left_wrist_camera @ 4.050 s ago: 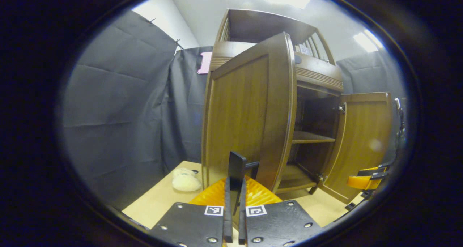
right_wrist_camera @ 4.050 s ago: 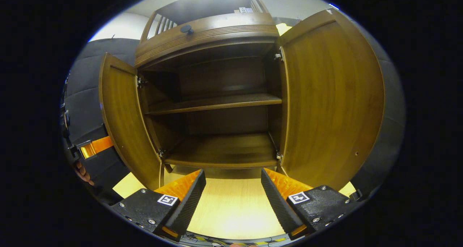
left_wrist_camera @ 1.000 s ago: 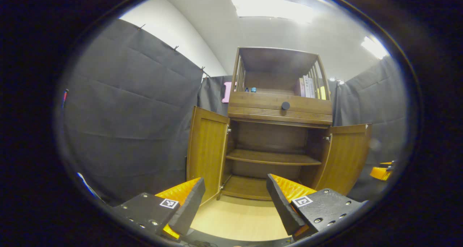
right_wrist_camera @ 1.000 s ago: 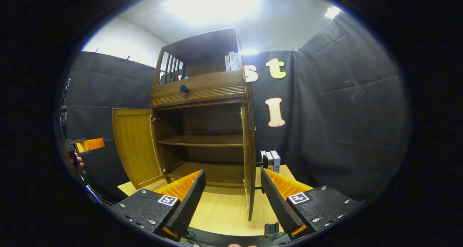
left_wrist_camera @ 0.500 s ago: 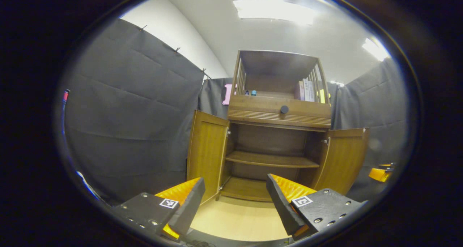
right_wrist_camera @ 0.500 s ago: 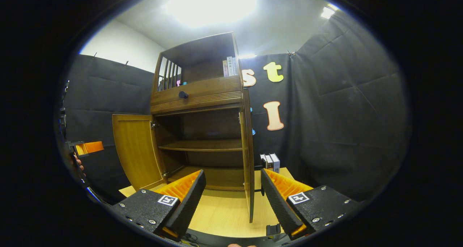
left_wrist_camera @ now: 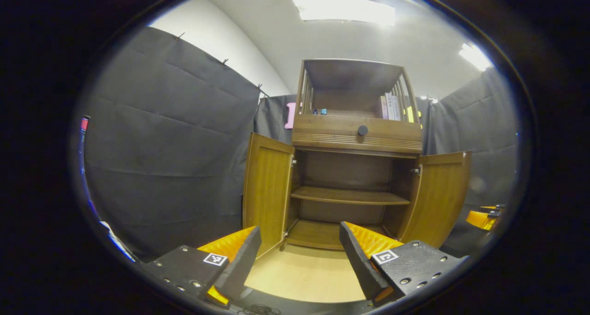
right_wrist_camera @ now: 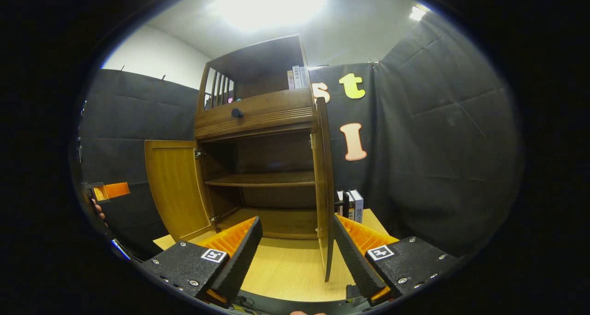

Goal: Open the right door of the double-door shoe cabinet with the right hand, and open the left door with the left hand.

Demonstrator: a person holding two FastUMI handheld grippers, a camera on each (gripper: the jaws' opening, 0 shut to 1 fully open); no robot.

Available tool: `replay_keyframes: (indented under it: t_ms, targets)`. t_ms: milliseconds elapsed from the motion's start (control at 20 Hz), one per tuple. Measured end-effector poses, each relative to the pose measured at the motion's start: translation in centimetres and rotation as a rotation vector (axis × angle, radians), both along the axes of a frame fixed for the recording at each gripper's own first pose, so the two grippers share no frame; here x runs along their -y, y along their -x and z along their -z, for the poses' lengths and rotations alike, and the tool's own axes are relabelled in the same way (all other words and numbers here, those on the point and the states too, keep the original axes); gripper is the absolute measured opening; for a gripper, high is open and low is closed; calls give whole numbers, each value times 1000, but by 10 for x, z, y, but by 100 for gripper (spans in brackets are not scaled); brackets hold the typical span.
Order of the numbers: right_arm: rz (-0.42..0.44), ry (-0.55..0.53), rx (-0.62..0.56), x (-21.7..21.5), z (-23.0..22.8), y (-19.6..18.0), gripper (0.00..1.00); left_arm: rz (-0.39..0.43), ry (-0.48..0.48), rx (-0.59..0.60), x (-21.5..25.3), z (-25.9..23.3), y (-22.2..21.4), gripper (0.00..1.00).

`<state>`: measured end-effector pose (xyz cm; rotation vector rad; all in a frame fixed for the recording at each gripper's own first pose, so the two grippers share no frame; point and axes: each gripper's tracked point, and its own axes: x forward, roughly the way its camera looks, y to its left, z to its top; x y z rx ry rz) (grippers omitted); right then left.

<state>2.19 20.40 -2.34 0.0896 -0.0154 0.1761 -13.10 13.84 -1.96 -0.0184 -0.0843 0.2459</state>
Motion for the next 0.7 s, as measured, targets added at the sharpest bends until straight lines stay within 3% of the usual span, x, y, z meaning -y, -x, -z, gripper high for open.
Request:
replay_keyframes:
  t_ms: [450,700]
  targets:
    - [-7,29,15,-5,-4,-5,95,16,50,21,0,-4,-6,100]
    - [-3,15,-13,-10,1,-15,95,45,15,-9,9,-8,-23,100]
